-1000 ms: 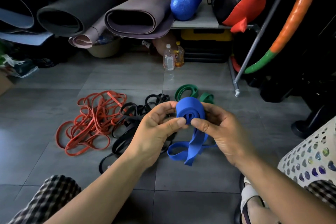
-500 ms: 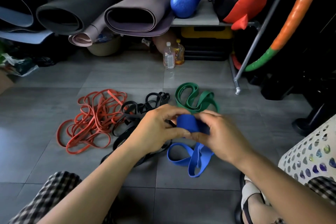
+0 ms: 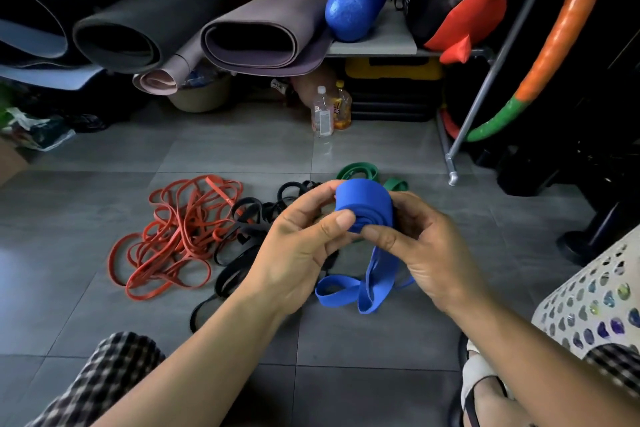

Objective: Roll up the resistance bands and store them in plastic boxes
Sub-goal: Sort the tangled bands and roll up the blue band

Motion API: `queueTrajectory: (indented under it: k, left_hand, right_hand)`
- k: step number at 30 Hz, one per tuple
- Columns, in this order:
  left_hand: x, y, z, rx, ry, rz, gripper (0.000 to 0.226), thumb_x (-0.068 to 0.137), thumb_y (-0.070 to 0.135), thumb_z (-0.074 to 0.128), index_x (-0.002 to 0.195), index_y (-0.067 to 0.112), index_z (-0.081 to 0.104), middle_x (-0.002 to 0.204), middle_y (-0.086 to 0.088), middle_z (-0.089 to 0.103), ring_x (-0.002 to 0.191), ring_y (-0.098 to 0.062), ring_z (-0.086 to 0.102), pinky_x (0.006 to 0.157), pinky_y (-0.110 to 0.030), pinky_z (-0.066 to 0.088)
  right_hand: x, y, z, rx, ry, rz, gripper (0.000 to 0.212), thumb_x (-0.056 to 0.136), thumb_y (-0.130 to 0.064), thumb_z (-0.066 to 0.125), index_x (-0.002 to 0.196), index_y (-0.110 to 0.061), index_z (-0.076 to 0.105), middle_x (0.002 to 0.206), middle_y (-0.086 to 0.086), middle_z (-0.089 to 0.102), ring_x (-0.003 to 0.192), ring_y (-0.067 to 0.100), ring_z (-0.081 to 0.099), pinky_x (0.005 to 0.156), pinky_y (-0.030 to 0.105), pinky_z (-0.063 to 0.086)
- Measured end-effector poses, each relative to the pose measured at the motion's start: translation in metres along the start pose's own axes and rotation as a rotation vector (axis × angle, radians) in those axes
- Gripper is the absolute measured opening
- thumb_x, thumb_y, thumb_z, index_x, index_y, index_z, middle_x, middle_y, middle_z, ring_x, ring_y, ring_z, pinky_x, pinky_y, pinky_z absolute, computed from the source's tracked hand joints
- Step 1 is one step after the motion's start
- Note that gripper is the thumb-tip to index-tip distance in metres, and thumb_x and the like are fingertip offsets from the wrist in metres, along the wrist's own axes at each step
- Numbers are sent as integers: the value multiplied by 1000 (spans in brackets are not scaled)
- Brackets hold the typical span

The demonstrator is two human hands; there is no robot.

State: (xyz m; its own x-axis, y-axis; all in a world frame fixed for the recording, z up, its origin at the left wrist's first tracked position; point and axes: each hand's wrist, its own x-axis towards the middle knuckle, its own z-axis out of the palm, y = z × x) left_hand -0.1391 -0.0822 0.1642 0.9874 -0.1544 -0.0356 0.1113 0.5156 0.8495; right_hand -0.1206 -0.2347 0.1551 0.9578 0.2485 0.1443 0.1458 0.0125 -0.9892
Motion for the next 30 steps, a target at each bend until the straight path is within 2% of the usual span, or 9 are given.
queueTrajectory:
  k: [4, 8, 10, 13, 15, 17, 21, 27, 30]
  left_hand:
    - [3, 2, -6, 56, -26, -114, 30, 73, 1, 68, 100, 13, 66, 95, -5, 71, 87, -15, 67, 74, -24, 55]
    - [6, 10, -15, 855, -27, -3, 49, 68, 4, 76, 105, 34, 62, 112, 7, 60, 100, -5, 60, 84, -20, 52]
    - [4, 9, -11, 978, -107, 63, 51, 71, -1, 75, 105, 34, 61, 107, 6, 57, 92, -7, 60, 81, -18, 52]
    - [4, 9, -10, 854, -37, 119, 46, 70, -8, 73, 91, 32, 65, 103, 1, 61, 94, -12, 62, 79, -17, 52]
    - [5, 8, -10, 651, 7, 100, 44, 67, -7, 75, 88, 31, 68, 103, -5, 66, 100, -21, 62, 84, -27, 54]
    - [5, 8, -7, 460, 26, 68, 38, 62, 1, 73, 85, 31, 71, 97, -6, 69, 94, -24, 63, 86, -35, 54]
    - [5, 5, -3, 206, 56, 43, 31, 64, 3, 66, 91, 18, 65, 83, 3, 71, 80, -12, 67, 77, -24, 55]
    - [3, -5, 1, -19, 126, -27, 39, 65, 6, 67, 103, 8, 61, 87, -6, 70, 83, -16, 67, 76, -24, 56]
    - [4, -3, -1, 127, 132, -38, 37, 65, 8, 66, 102, 11, 62, 89, -3, 71, 84, -16, 67, 81, -29, 55]
  right_hand:
    - [2, -2, -10, -242, -48, 16, 29, 65, -33, 73, 91, -24, 64, 93, 5, 60, 88, 20, 62, 82, 32, 50]
    - [3, 0, -21, -753, -143, -61, 32, 72, -31, 75, 96, -11, 66, 89, 0, 56, 81, 20, 56, 76, 41, 47]
    - [0, 1, -17, -879, -199, -89, 35, 76, -34, 73, 100, -10, 65, 91, -4, 53, 81, 18, 55, 74, 40, 46]
    - [0, -4, -12, -728, -146, -92, 37, 73, -30, 76, 103, -12, 65, 92, -9, 52, 85, 11, 54, 79, 27, 45]
    - [3, -8, -11, -479, -102, -62, 41, 68, -31, 77, 106, -20, 64, 98, -12, 55, 93, 5, 56, 85, 18, 44]
    - [4, -8, -12, -268, -87, -11, 40, 65, -30, 72, 104, -31, 62, 102, -12, 61, 99, 6, 59, 90, 20, 45]
    - [5, -5, -9, -9, -42, 24, 40, 64, -19, 76, 99, -30, 62, 94, -15, 71, 92, 4, 65, 81, 18, 49]
    - [1, -3, 2, 105, -6, 35, 33, 68, -22, 69, 100, -24, 63, 92, -13, 72, 91, 3, 66, 77, 13, 47]
    - [3, -6, -5, 27, -51, 59, 36, 69, -22, 66, 105, -20, 62, 96, -7, 72, 94, 6, 66, 80, 14, 48]
